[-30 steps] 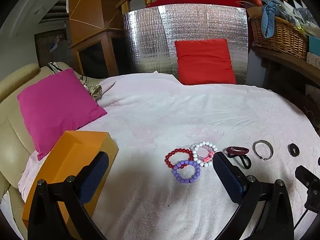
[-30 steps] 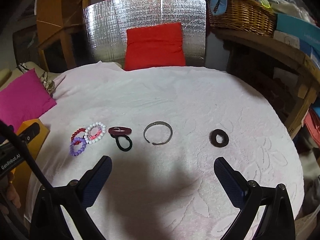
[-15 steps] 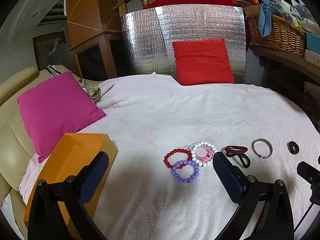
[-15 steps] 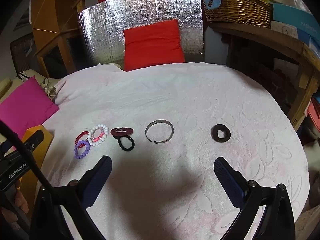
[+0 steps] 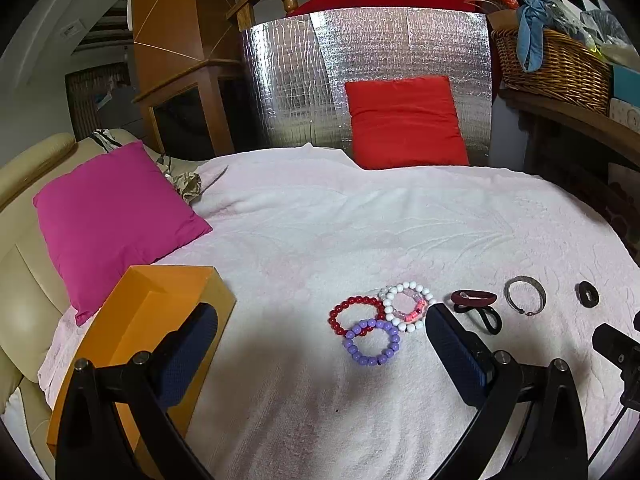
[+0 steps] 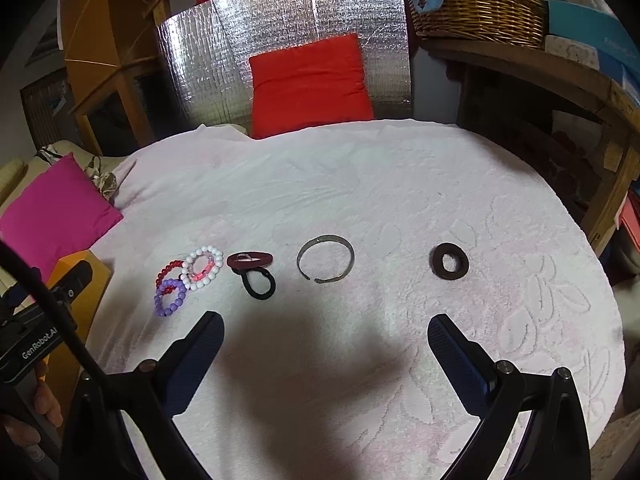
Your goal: Organize jewelry
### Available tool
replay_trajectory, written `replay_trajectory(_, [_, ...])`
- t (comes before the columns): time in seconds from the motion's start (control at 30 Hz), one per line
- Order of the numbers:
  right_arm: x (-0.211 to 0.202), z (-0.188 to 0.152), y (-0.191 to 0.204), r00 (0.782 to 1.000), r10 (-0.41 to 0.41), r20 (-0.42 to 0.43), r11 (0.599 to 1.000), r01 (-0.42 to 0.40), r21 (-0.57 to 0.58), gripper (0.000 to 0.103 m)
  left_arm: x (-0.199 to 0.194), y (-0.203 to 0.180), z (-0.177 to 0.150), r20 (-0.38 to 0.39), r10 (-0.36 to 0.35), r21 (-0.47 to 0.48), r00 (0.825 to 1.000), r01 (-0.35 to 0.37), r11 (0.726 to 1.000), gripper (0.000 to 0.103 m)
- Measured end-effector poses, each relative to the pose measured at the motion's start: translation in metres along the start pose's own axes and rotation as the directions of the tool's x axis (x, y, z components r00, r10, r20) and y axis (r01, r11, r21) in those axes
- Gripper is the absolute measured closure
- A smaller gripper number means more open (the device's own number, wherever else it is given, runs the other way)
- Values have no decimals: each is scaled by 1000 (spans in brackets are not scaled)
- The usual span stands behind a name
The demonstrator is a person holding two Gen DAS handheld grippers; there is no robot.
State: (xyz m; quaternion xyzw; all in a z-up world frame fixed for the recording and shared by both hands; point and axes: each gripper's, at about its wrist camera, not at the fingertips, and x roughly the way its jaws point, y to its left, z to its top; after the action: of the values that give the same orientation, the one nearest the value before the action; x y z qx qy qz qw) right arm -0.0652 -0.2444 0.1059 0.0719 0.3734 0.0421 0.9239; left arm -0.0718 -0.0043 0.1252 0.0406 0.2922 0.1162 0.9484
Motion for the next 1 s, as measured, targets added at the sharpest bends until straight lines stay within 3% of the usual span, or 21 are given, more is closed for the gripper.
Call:
replay_trajectory(0.8, [10, 4, 27, 999, 36, -2, 999, -36, -14, 0, 9, 24, -3, -13, 4, -14, 1000, -4, 1000, 0])
replay_trajectory(1.0, [22, 10, 21, 999, 38, -20, 999, -38, -16, 0, 32, 34, -8, -88, -48, -45, 995, 44, 998, 0])
